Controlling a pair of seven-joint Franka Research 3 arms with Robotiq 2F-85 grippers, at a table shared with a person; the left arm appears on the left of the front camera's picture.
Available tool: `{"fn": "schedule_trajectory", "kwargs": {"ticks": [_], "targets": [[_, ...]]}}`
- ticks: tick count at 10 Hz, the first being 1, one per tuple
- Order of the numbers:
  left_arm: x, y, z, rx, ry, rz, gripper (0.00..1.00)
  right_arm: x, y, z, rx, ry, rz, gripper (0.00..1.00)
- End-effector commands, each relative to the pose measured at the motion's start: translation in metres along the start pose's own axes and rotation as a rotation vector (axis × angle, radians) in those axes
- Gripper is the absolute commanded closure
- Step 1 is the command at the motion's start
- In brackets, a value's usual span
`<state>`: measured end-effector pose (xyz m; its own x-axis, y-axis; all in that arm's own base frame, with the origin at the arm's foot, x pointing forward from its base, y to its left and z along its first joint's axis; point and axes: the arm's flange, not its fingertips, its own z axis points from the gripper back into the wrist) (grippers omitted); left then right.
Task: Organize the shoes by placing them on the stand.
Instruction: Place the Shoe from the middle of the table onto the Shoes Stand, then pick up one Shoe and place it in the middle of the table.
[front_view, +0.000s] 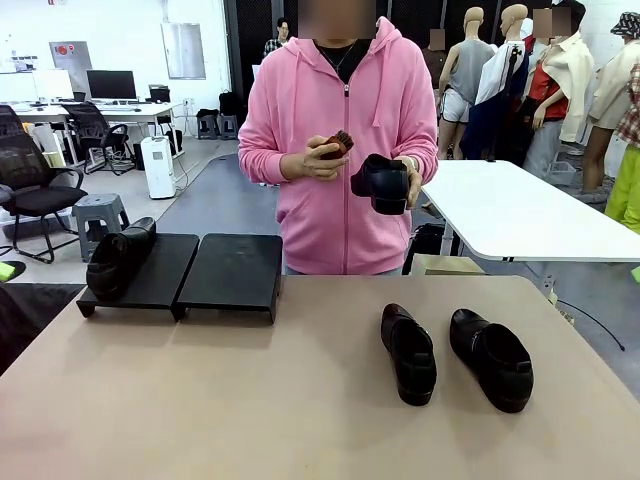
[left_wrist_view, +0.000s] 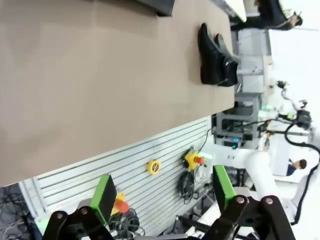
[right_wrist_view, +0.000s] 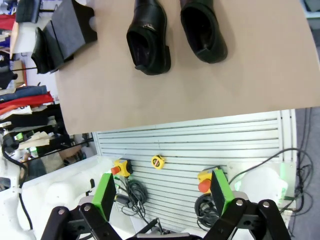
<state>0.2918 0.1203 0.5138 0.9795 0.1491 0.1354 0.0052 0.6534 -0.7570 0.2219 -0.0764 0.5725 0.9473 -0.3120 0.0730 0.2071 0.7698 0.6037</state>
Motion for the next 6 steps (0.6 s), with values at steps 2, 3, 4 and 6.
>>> {"fn": "schedule_trajectory", "kwargs": {"ticks": [2,3,4,6], "targets": [[0.0101,-0.0114,-0.0001,0.073,0.091,-0.049,0.0,-0.0004,0.0026,0.002,0.025,0.005,0.001,0.0],[0.0101,-0.0114,-0.0001,0.073,0.091,-0.049,0.0,-0.0004,0.0026,0.002,0.025,0.005,0.001,0.0],[0.0101,-0.0114,-0.0001,0.073,0.091,-0.049,0.0,-0.0004,0.0026,0.002,0.025,0.005,0.001,0.0],[0.0101,-0.0114,-0.0001,0.073,0.091,-0.049,0.0,-0.0004,0.0026,0.002,0.025,0.005,0.001,0.0]]}}
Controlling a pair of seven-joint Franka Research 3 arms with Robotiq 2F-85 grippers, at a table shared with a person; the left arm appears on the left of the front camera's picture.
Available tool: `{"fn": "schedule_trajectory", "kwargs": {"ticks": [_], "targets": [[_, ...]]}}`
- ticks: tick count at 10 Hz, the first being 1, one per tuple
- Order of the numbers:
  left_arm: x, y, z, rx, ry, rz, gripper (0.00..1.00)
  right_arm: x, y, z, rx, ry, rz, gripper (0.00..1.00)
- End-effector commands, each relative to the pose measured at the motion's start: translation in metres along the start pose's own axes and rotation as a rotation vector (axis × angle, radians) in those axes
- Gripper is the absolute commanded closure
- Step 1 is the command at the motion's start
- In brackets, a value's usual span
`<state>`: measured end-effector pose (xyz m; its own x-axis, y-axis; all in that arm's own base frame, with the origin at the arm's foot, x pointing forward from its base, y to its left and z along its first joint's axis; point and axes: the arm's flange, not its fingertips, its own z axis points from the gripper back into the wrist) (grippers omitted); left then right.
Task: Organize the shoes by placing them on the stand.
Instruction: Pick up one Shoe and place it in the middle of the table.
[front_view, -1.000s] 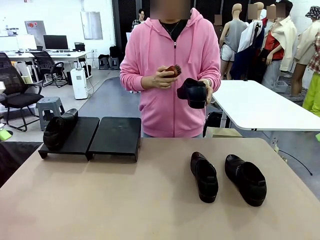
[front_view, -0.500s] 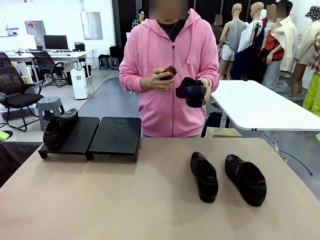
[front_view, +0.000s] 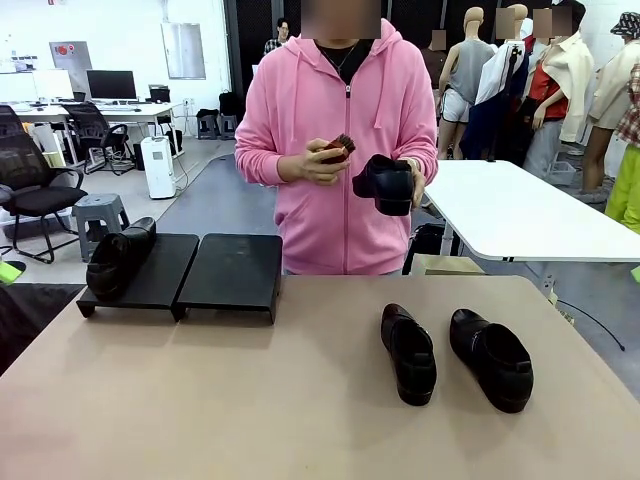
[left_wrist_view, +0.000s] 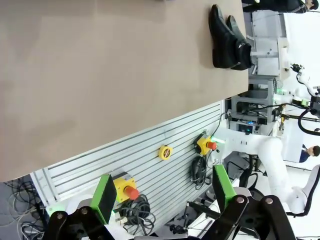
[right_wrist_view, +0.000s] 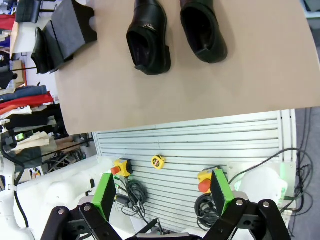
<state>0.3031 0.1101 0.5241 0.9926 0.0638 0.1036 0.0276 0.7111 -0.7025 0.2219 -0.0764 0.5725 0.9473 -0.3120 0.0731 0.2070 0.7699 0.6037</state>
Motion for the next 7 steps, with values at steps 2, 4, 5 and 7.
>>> {"fn": "schedule_trajectory", "kwargs": {"ticks": [2,4,5,7], "targets": [[-0.0011,0.0032,0.0029,-0.001,0.006,-0.015,0.0,-0.0004,0.0025,0.002,0.025,0.005,0.001,0.0],[-0.0011,0.0032,0.0029,-0.001,0.006,-0.015,0.0,-0.0004,0.0025,0.002,0.025,0.005,0.001,0.0],[-0.0011,0.0032,0.0029,-0.001,0.006,-0.015,0.0,-0.0004,0.0025,0.002,0.025,0.005,0.001,0.0],[-0.0011,0.0032,0.0029,-0.001,0.006,-0.015,0.0,0.0,0.0,0.0,0.0,0.0,0.0,0.0]]}}
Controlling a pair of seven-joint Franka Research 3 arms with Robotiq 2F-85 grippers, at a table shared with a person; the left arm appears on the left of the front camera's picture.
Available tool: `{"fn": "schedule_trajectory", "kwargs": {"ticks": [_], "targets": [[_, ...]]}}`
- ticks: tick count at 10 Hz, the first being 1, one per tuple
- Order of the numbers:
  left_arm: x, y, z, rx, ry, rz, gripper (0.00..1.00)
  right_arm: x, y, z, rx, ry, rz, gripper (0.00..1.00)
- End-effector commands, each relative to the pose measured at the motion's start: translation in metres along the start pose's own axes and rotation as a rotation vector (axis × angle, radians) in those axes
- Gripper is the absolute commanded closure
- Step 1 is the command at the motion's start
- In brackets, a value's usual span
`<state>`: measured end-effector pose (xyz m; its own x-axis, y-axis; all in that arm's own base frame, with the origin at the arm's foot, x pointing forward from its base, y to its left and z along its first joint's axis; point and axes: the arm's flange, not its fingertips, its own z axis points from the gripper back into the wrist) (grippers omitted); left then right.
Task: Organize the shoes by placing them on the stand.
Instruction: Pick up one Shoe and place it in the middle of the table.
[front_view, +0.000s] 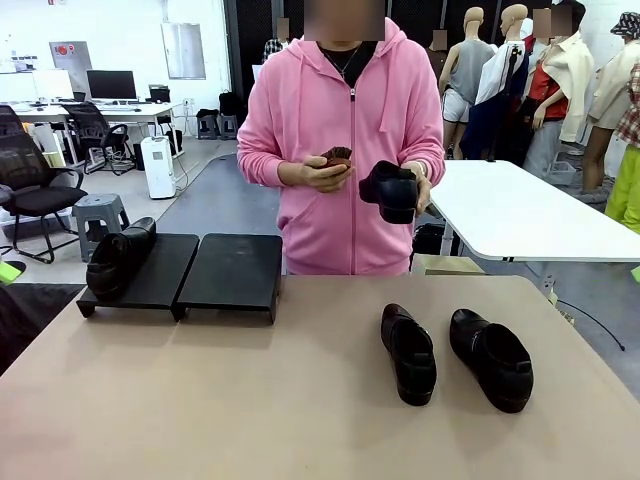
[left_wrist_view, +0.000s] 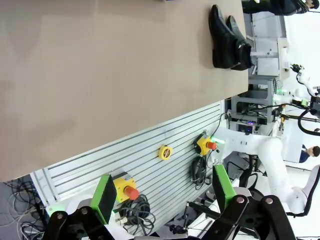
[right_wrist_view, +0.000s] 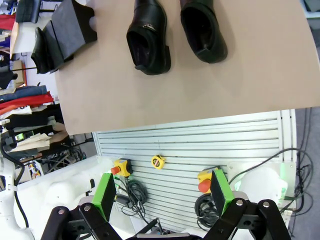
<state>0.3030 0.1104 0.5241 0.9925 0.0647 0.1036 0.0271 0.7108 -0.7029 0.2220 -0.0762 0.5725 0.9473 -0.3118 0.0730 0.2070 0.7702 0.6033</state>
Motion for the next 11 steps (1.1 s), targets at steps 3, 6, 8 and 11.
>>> {"fn": "schedule_trajectory", "kwargs": {"ticks": [3,6,8,11], "targets": [[-0.001,0.003,0.003,0.0,0.006,-0.015,0.0,0.05,0.111,-0.074,-0.233,-0.047,0.26,0.0],[-0.001,0.003,0.003,0.0,0.006,-0.015,0.0,0.051,0.101,-0.024,-0.256,-0.013,0.261,0.0],[-0.001,0.003,0.003,0.0,0.006,-0.015,0.0,0.032,0.049,0.099,-0.123,0.034,0.171,0.0],[-0.001,0.003,0.003,0.0,0.006,-0.015,0.0,0.019,-0.028,0.21,-0.055,0.015,0.072,0.0]]}}
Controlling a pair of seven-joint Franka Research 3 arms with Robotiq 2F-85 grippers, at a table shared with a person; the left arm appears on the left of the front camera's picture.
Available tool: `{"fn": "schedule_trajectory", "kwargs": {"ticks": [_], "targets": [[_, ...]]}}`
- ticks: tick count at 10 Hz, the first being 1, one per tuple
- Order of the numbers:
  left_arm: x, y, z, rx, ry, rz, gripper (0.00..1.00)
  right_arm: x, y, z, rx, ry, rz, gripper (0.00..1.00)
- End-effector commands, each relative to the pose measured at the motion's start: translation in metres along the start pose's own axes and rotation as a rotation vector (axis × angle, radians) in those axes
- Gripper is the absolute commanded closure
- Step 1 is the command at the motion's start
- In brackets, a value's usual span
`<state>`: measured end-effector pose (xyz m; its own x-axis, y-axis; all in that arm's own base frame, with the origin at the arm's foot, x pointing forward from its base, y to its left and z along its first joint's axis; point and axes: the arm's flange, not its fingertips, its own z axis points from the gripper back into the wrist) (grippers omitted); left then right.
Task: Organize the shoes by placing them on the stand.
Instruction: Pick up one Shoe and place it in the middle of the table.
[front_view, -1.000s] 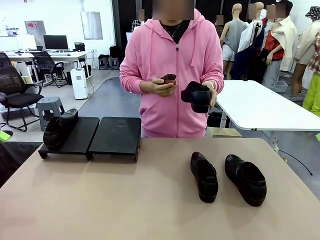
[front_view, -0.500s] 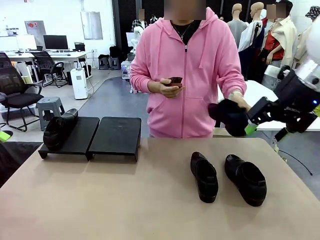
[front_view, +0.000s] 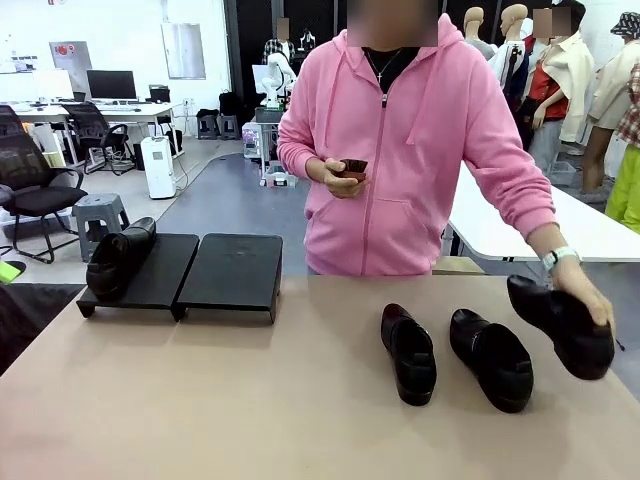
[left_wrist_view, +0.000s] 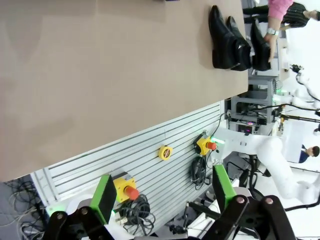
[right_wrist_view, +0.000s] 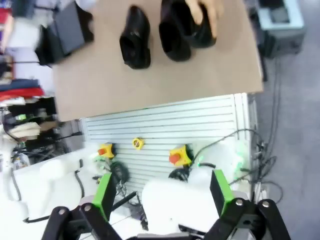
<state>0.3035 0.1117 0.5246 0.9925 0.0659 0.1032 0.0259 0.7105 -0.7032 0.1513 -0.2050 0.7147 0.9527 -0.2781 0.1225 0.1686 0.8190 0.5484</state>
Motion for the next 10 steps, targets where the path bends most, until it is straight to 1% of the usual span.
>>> {"fn": "schedule_trajectory", "kwargs": {"ticks": [1,2,3,5,6,7,9,10], "targets": [[-0.002,0.002,0.001,0.0,0.007,-0.016,0.0,0.035,-0.026,0.012,0.086,0.045,0.013,0.0],[-0.002,0.002,0.001,0.0,0.007,-0.016,0.0,0.032,-0.039,0.009,0.118,0.034,0.02,0.0],[-0.002,0.002,0.001,0.0,0.007,-0.016,0.0,0.03,-0.04,0.003,0.142,0.028,0.044,0.0],[-0.002,0.002,0.001,0.0,0.007,-0.016,0.0,0.032,-0.019,-0.013,0.122,0.04,0.102,0.0],[-0.002,0.002,0.001,0.0,0.007,-0.016,0.0,0.036,0.003,-0.03,0.086,0.054,0.126,0.0],[-0.002,0.002,0.001,0.0,0.007,-0.016,0.0,0.045,0.033,-0.057,0.053,0.084,0.183,0.0],[-0.002,0.002,0.001,0.0,0.007,-0.016,0.0,0.064,0.093,-0.131,-0.039,0.146,0.234,0.0],[-0.002,0.002,0.001,0.0,0.007,-0.016,0.0,0.075,0.125,-0.173,-0.109,0.168,0.261,0.0]]}}
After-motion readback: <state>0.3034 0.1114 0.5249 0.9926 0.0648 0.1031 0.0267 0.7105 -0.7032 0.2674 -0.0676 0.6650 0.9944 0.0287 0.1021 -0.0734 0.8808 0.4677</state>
